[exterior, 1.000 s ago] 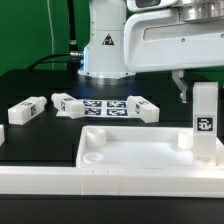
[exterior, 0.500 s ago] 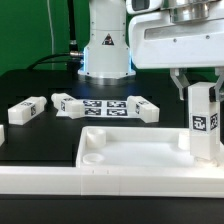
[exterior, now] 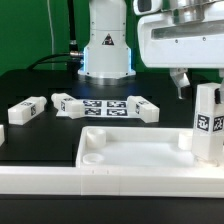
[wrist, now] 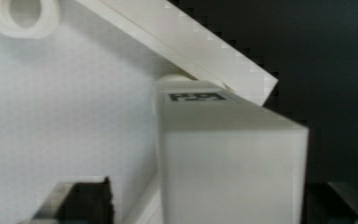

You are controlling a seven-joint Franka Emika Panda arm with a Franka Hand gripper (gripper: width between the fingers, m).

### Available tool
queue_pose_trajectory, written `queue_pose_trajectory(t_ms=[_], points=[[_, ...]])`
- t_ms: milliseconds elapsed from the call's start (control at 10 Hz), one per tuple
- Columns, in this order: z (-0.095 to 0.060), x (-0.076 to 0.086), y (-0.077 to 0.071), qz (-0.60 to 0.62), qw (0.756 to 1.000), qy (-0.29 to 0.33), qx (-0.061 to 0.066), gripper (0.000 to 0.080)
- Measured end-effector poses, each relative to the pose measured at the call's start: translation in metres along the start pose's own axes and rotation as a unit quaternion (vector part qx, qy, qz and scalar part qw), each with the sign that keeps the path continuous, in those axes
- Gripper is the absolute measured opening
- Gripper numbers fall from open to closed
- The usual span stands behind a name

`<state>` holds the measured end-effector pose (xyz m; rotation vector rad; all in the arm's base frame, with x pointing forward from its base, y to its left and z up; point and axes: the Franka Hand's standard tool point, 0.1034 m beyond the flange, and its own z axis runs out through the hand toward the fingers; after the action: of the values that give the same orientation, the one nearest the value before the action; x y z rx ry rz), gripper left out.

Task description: Assemble desk

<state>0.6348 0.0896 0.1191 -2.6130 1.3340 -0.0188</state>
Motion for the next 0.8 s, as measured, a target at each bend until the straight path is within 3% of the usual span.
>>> queue_pose_trajectory(t_ms=[100, 200, 500, 800], points=[[0.0010, -0.0011, 0.0003, -0.031, 1.000, -0.001, -0.001, 0.0614], [0.0029, -0.0021, 0.0004, -0.066, 0.998, -0.002, -0.003, 0.0642], [0.0004, -0.0032, -0.0037, -0.192, 0.981, -0.004, -0.003, 0.0647], [0.0021, -0.0108, -0.0071, -0.319, 0.948, -0.004, -0.005, 0.0649]])
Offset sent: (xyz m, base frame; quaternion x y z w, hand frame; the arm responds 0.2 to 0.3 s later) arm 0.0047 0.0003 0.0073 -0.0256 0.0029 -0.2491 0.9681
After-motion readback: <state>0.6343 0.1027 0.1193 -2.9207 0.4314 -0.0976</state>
